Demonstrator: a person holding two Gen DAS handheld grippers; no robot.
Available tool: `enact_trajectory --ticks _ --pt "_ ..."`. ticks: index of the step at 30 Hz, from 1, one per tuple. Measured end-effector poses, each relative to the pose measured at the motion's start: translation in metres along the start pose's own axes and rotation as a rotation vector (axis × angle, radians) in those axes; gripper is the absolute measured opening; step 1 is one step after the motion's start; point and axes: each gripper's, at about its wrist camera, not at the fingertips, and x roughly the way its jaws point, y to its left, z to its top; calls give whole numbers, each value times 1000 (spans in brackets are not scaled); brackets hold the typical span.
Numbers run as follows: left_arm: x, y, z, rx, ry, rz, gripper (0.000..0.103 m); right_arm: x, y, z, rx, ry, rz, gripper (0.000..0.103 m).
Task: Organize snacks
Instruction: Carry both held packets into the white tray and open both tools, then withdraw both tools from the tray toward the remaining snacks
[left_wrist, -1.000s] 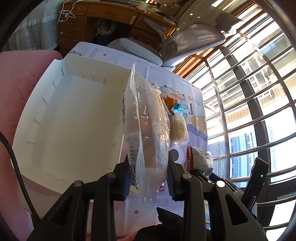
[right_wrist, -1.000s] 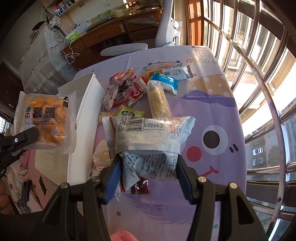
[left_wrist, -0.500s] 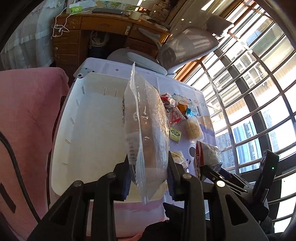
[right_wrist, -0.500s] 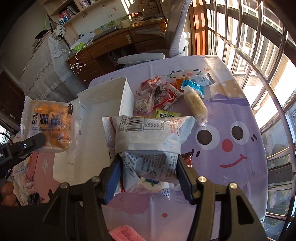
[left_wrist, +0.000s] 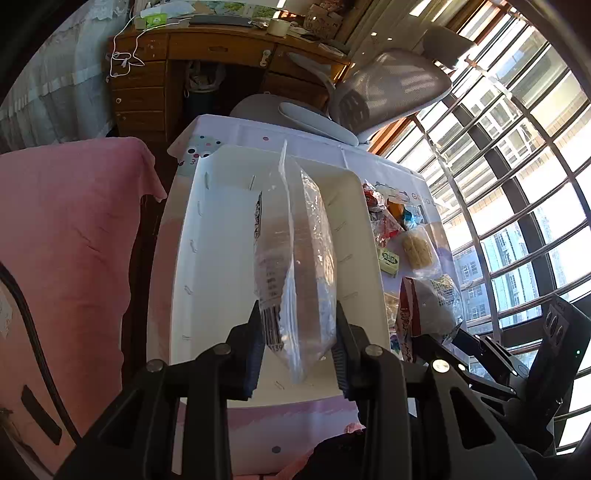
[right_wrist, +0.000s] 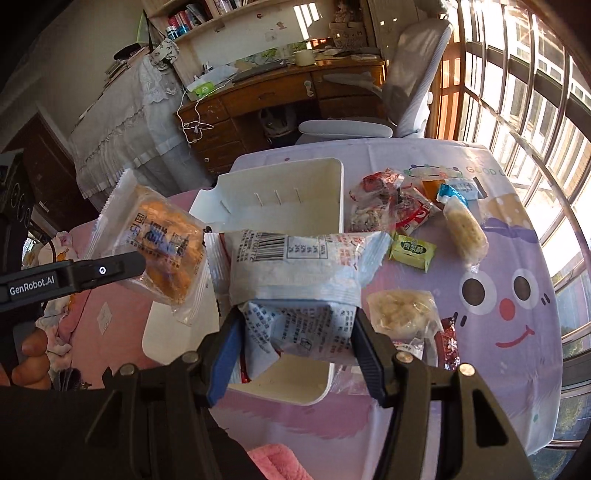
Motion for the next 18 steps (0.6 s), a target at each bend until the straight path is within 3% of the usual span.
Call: enact_trajectory --ticks 9,13,18 --pt "5 10 -5 22 46 41 36 16 33 -1 -67 25 69 63" --pt "3 7 -6 34 39 51 49 18 35 -5 -66 44 67 64" --pt "7 -1 -10 56 57 75 52 17 29 -10 -43 62 56 66"
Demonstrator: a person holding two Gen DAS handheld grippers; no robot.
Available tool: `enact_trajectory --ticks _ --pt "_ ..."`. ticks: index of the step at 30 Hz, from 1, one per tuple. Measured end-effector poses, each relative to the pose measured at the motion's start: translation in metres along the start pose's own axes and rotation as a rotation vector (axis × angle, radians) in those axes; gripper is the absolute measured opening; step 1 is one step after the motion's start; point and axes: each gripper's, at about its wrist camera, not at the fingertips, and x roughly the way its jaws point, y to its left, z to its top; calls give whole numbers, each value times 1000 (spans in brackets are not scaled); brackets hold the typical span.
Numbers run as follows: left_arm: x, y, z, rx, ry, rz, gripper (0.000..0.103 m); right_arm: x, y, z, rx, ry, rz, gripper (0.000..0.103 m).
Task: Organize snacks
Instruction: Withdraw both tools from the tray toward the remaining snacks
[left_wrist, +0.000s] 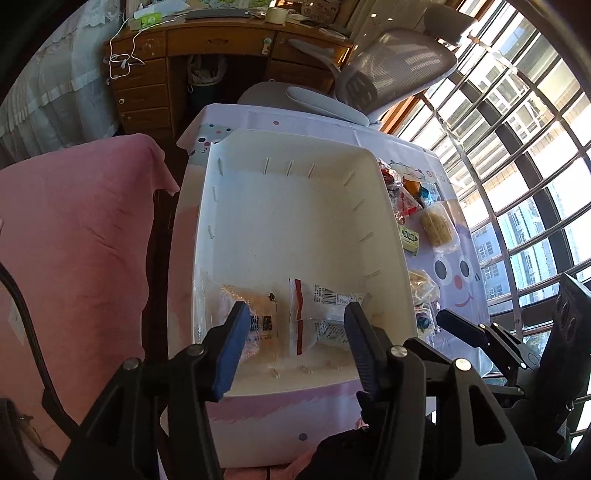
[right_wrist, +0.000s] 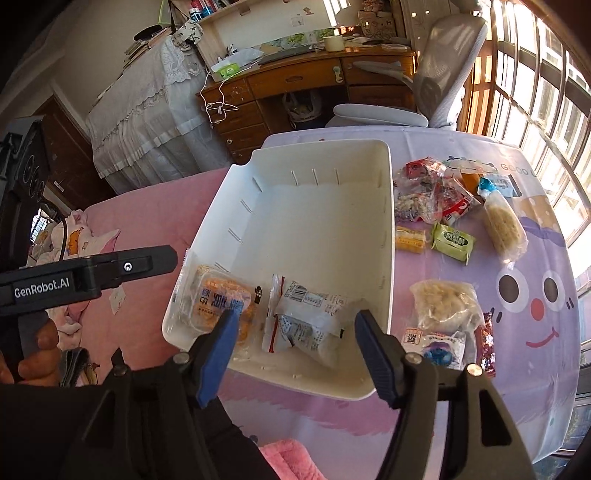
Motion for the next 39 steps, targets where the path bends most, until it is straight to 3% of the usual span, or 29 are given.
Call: enact_trajectory --ticks 12,31,39 --pt "7 -49 -15 76 15 14 58 -9 -35 -21 45 32 -10 66" --pt "-1 -149 -54 -21 -49 38 70 -54 -124 -33 -77 83 27 66" --pt "11 -177 -74 -110 -51 33 81 -61 -155 -36 -164 103 37 66"
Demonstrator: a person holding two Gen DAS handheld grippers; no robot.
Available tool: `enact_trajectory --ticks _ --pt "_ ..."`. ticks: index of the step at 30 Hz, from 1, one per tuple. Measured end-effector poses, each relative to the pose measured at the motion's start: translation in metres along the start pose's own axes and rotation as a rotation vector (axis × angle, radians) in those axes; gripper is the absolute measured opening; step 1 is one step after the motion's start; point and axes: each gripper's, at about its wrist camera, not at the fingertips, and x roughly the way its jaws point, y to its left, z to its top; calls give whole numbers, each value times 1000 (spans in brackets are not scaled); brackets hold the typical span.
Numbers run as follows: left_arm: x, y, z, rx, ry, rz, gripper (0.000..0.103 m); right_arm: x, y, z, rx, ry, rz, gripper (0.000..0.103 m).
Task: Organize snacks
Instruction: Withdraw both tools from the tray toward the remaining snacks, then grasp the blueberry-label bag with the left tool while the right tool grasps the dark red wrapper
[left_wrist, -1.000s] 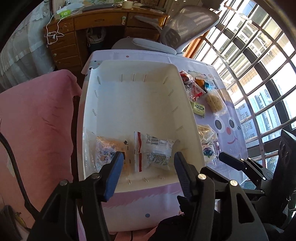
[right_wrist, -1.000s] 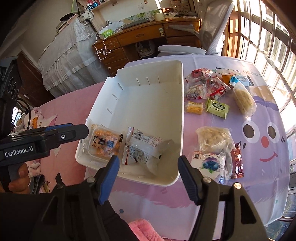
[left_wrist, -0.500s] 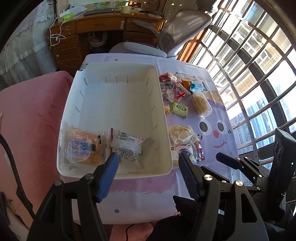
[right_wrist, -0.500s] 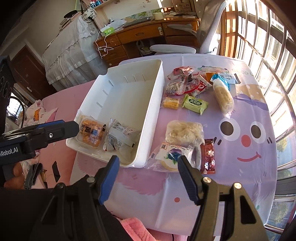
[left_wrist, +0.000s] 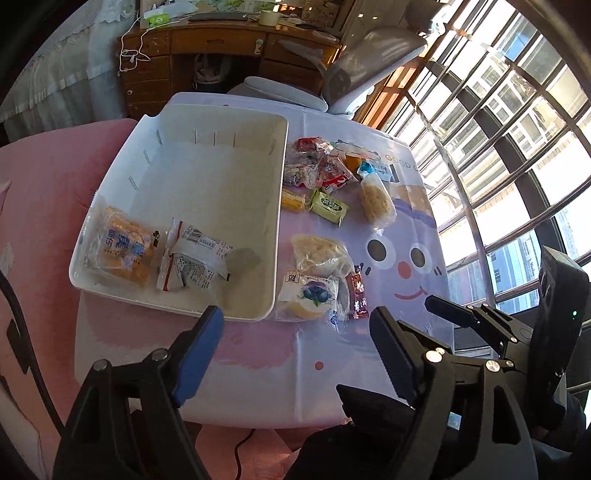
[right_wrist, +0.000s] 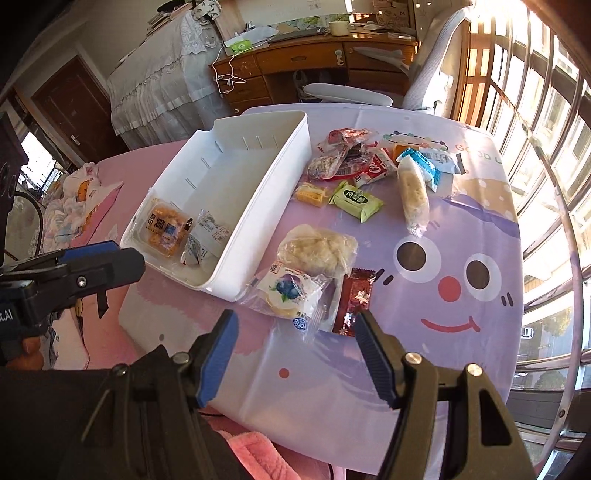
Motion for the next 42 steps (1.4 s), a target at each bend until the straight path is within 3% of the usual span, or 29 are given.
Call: enact_trajectory --ticks 13,24,33,42 --pt "46 -9 -30 -230 97 49 84 16 -35 -14 -163 32 -31 66" --pt "88 3 -26 -443 137 43 84 49 -45 -16 -247 4 -27 66" --pt "127 8 -20 -549 174 61 84 78 -47 -11 -275 -11 -3 66" --pt "161 10 -13 -612 224 88 84 106 -51 -8 -292 32 18 64"
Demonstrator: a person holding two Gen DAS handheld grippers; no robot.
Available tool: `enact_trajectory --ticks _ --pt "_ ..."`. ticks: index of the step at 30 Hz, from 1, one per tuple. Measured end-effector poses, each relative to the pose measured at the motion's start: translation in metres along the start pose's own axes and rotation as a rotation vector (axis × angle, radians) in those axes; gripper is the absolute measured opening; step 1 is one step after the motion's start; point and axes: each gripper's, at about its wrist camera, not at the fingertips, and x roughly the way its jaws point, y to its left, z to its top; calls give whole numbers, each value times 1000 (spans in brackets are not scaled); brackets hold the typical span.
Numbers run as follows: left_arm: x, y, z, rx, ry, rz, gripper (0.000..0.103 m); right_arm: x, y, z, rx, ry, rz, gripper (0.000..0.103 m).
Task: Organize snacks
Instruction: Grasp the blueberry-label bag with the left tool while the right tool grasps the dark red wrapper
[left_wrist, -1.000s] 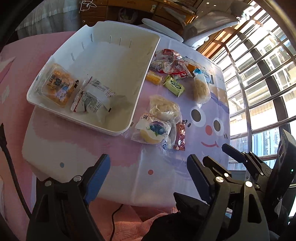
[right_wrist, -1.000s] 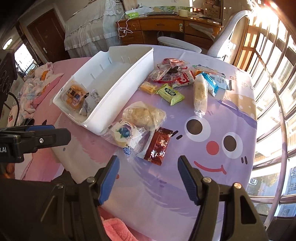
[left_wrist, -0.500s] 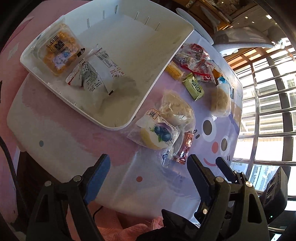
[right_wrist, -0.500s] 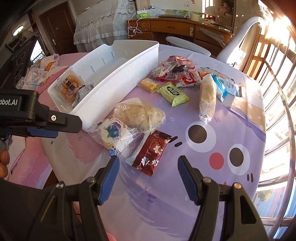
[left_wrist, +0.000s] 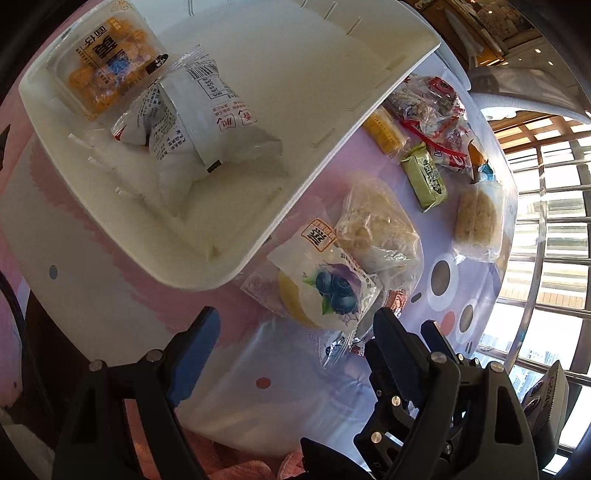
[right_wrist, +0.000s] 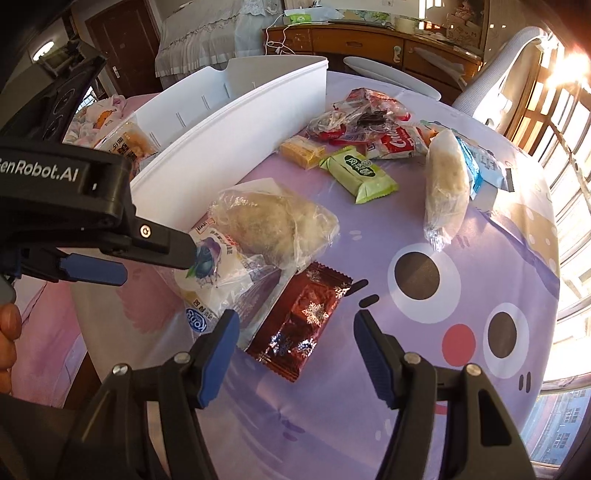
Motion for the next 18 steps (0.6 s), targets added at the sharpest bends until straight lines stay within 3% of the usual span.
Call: enact_trajectory --ticks 18 --pt "34 -8 14 -73 38 9 81 29 -9 6 1 49 38 51"
